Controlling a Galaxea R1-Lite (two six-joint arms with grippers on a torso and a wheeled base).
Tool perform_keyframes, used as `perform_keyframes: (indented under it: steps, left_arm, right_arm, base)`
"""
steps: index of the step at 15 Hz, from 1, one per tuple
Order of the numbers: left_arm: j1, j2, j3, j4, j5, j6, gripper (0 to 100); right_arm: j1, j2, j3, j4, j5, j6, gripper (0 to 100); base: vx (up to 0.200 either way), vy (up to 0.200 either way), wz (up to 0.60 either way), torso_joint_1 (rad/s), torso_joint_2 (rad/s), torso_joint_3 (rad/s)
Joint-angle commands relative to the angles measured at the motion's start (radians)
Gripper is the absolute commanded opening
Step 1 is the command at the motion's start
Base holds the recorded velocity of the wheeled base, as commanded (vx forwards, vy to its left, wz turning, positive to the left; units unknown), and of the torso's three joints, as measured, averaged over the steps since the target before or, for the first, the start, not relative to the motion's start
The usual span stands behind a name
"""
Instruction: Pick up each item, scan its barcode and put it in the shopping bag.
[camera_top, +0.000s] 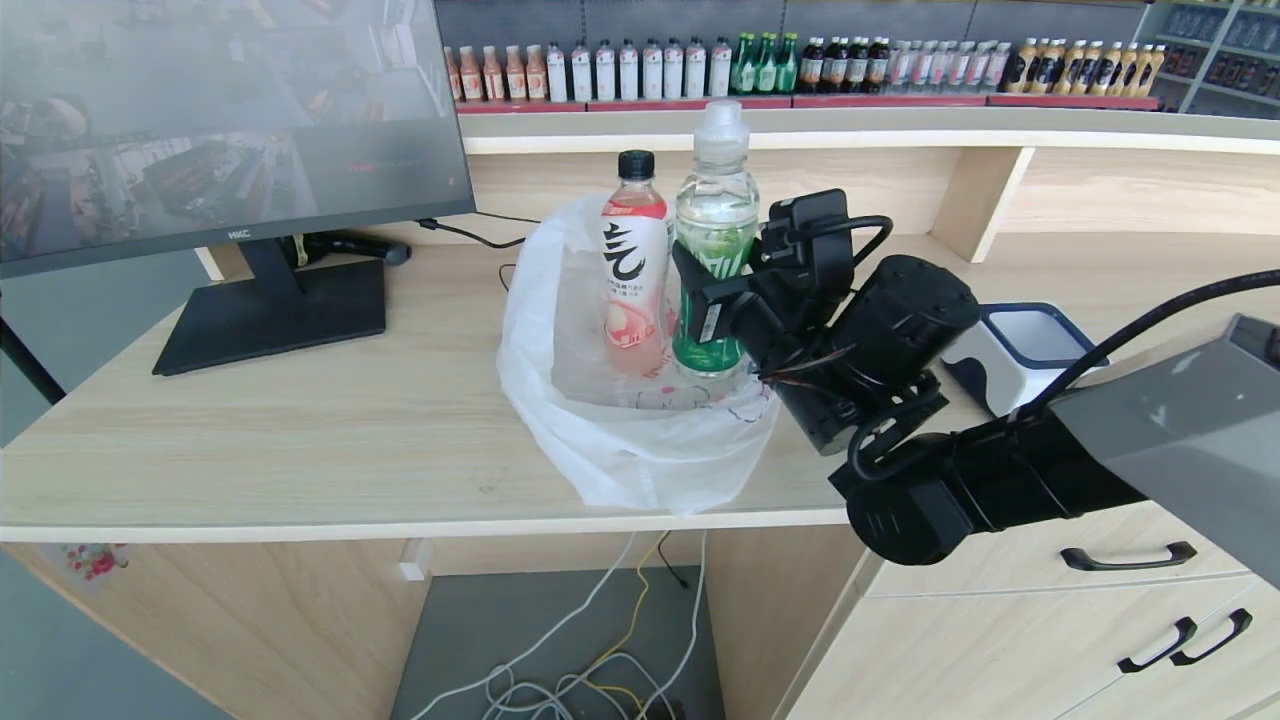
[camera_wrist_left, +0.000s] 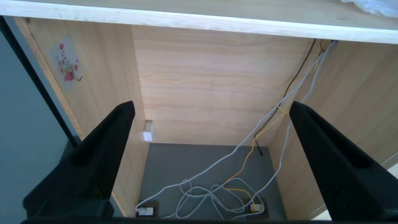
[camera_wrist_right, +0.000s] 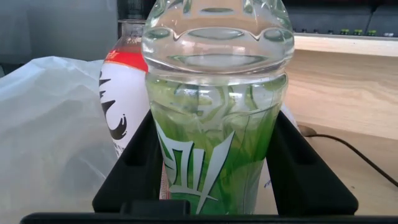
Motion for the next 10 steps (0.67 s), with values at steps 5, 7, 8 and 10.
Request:
perform_keyframes:
  steps: [5,7,8,10]
  left_arm:
    - [0.0,0.0,0.0,0.0,0.0,0.0,100]
    - [0.0,0.0,0.0,0.0,0.0,0.0,100]
    - [0.0,0.0,0.0,0.0,0.0,0.0,100]
    - [0.0,0.0,0.0,0.0,0.0,0.0,100]
  right_arm:
    - [-0.001,0.015,0.003,-0.004,-0.006,-0.003,0]
    - [-0.001,0.021,0.004,-0.006,-0.005,-0.003,0]
    - [0.001,0.021,0.009,-0.006,-0.003,-0.003,0]
    - [0.001,0.02,0.063,-0.022,-0.001,-0.001,0]
  base:
    - [0.0,0.0,0.0,0.0,0.0,0.0]
    - [0.0,0.0,0.0,0.0,0.0,0.0]
    - [0.0,0.0,0.0,0.0,0.0,0.0]
    - [0.0,0.0,0.0,0.0,0.0,0.0]
